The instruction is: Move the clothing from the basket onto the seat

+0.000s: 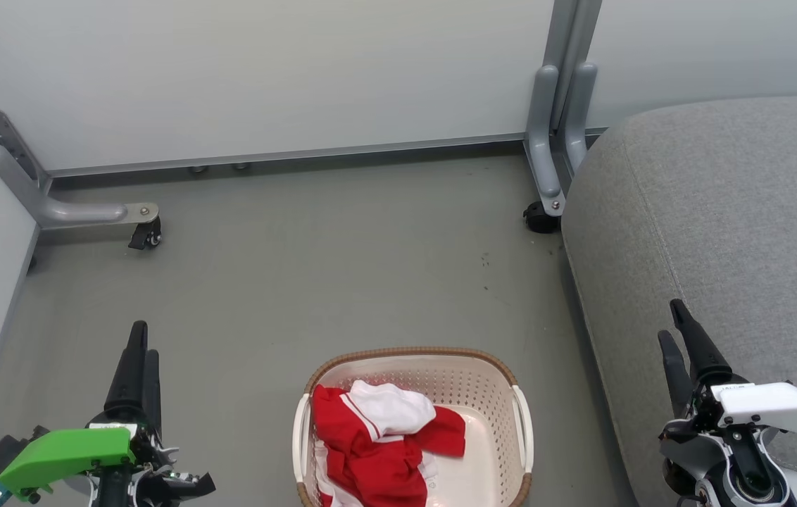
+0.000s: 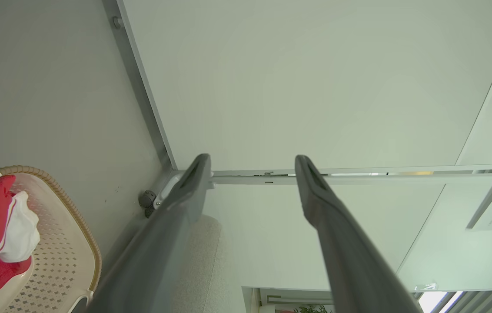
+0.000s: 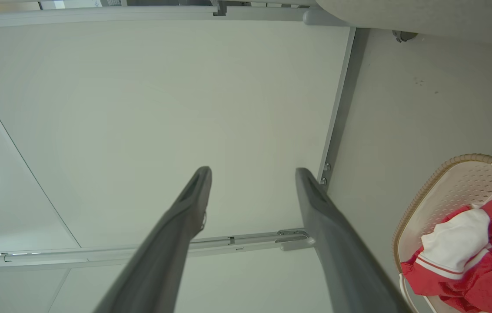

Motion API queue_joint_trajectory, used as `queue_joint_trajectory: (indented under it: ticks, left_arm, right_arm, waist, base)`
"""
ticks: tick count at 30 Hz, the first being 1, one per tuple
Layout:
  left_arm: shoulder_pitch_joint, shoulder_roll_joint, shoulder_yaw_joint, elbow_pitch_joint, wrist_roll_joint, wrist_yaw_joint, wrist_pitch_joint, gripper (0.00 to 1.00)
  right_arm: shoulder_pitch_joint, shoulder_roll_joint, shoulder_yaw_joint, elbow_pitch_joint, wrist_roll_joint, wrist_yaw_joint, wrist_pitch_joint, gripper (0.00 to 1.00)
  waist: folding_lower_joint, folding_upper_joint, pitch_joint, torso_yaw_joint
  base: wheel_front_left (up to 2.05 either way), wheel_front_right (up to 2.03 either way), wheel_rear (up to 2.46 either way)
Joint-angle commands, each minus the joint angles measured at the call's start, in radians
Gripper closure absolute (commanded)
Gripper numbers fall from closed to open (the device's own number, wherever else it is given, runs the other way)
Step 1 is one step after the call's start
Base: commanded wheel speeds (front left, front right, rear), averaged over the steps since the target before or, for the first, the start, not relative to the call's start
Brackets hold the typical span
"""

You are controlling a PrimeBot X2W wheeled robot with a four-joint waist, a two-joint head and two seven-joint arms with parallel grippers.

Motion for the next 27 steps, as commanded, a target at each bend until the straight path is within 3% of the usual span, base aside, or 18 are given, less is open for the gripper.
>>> queue_joint_trajectory:
  ticks: [1, 15, 27]
  left_arm:
    - [-0.034, 0.015, -0.01, -0.031, 0.035, 0.0, -0.012, 0.0]
    - [-0.034, 0.032, -0.039, -0.114, 0.357, 0.0, -0.074, 0.0]
    - [-0.029, 0.055, -0.091, -0.122, 0.583, 0.0, -0.119, 0.0]
  right_arm:
    - [-0.024, -0.007, 0.007, -0.028, -0.036, 0.002, -0.013, 0.0]
    - [-0.032, -0.022, 0.056, -0.109, -0.42, 0.002, -0.074, 0.0]
    - [-0.035, -0.04, 0.105, -0.134, -0.649, 0.002, -0.12, 0.0]
  waist:
    - [0.0, 0.0, 0.001, 0.0]
    - [0.0, 0.0, 0.002, -0.001]
    - [0.0, 0.0, 0.001, -0.001]
  base:
    - [0.0, 0.0, 0.0]
    - [0.0, 0.0, 0.0]
    - [0.0, 0.0, 0.0]
